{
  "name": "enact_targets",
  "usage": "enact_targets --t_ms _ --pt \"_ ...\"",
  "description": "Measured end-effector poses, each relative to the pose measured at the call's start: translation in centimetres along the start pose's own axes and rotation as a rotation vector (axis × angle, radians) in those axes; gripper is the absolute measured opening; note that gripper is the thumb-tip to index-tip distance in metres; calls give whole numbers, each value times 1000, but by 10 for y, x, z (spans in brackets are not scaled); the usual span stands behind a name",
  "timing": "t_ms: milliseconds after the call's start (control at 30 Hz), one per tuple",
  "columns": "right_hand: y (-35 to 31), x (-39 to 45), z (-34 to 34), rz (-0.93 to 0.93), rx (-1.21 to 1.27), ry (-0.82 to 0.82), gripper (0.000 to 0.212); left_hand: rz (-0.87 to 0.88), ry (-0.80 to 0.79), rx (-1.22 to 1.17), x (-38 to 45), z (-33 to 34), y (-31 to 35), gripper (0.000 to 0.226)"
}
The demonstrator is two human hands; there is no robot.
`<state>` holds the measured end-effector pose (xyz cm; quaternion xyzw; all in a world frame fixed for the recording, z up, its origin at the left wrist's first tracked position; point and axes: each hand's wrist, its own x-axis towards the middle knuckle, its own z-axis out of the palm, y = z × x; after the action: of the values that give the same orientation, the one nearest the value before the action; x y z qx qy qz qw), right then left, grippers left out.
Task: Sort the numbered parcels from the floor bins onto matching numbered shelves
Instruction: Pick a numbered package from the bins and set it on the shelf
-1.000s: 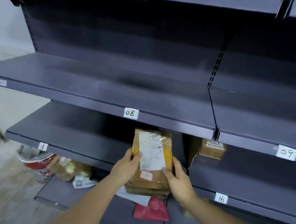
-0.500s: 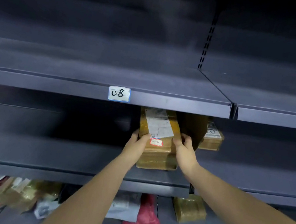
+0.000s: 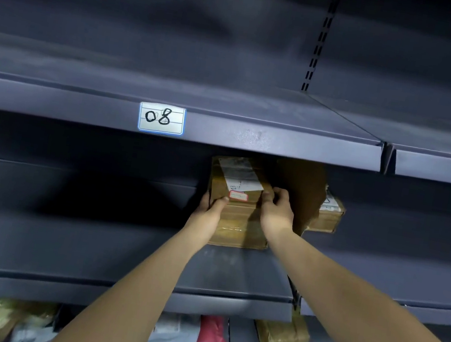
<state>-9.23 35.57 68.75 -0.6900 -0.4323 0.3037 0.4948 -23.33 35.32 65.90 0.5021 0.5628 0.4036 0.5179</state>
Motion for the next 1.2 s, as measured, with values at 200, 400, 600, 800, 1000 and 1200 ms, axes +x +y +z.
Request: enact_targets --t_ms 200,400,600,800,1000,1200 --pt "-3 16 2 -12 -43 -10 44 97 -22 74 10 -4 2 85" --pt "-7 15 0 42 -57 -58 52 74 7 122 7 -8 6 90" --pt "-19 -7 -7 139 -106 -25 62 52 62 314 -14 -27 33 57" --pt "-39 -44 -34 111 -274 -162 50 46 0 516 -72 -45 65 54" --pt "-83 -102 -83 -19 -504 -474 46 82 -151 689 -146 -44 120 46" --pt "-162 -151 -154 -206 -540 -620 24 159 -260 731 -215 -37 215 28"
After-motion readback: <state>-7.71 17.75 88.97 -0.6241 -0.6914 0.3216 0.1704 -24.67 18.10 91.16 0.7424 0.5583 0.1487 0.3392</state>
